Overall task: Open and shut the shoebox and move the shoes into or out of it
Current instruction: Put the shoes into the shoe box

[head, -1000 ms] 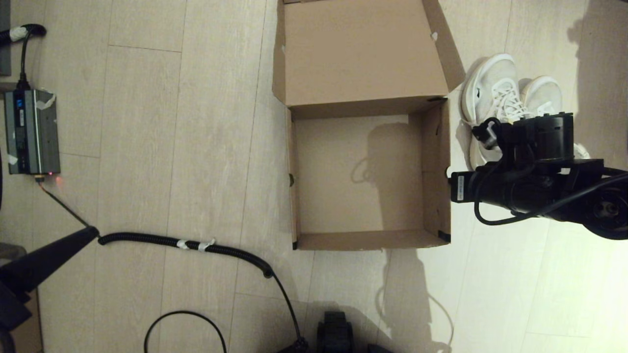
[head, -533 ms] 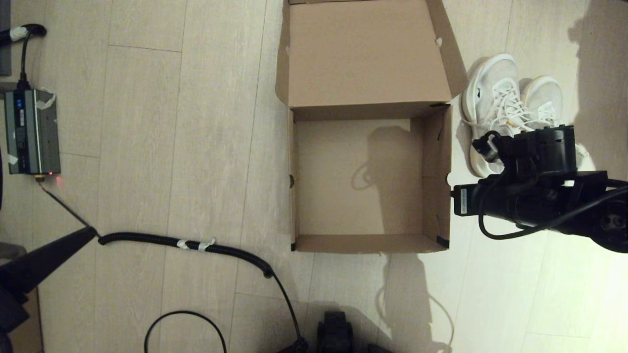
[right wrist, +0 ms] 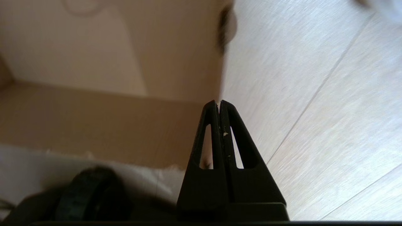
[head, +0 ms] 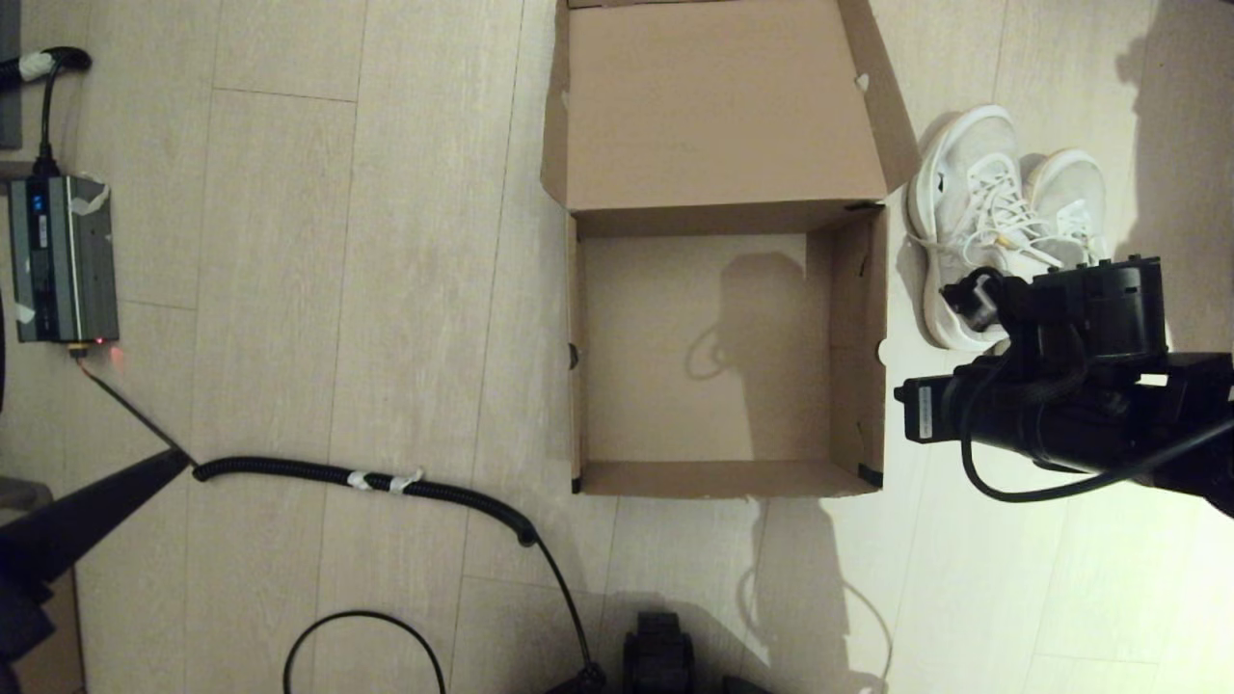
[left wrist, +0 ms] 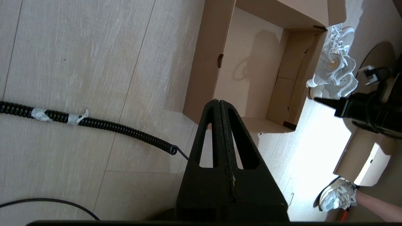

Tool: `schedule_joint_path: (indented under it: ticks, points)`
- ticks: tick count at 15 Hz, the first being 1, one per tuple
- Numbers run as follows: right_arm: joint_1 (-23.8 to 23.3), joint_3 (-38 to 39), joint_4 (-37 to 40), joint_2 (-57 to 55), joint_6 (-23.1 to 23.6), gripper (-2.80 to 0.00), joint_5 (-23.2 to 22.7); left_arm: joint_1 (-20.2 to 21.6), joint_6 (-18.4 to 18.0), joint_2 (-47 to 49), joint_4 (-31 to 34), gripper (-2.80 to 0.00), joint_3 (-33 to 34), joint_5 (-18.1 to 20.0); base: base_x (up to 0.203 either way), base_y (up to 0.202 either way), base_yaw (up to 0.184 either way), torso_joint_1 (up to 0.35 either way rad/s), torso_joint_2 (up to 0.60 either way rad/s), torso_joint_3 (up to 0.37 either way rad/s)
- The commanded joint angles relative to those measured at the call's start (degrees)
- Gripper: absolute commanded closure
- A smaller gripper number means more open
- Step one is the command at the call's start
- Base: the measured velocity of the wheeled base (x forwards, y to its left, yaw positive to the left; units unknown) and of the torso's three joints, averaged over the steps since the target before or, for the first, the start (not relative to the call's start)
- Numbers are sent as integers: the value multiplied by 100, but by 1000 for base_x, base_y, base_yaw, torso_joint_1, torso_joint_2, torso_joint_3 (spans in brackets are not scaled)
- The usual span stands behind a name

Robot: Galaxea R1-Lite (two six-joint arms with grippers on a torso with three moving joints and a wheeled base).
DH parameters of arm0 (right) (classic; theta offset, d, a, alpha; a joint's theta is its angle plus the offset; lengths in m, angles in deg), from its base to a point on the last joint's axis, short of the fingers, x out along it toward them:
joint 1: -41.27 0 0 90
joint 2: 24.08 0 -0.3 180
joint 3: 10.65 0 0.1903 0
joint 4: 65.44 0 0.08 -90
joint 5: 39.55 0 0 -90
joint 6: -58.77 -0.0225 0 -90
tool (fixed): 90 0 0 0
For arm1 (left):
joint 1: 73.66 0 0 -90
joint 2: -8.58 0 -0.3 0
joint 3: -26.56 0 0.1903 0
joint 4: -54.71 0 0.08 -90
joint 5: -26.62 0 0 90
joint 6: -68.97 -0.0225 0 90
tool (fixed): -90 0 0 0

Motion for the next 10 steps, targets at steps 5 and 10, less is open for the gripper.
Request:
schedule_joint_path:
  ticks: [5, 10]
  points:
    - [-736, -1229, 80, -604, 224, 0, -101, 2, 14, 12, -22, 0, 2, 14, 0, 0, 0, 0, 0, 0]
    - [-1529, -1988, 348, -1019, 550, 0, -1948, 2, 15, 65, -31, 0, 90, 14, 0, 0, 0, 0, 0, 0]
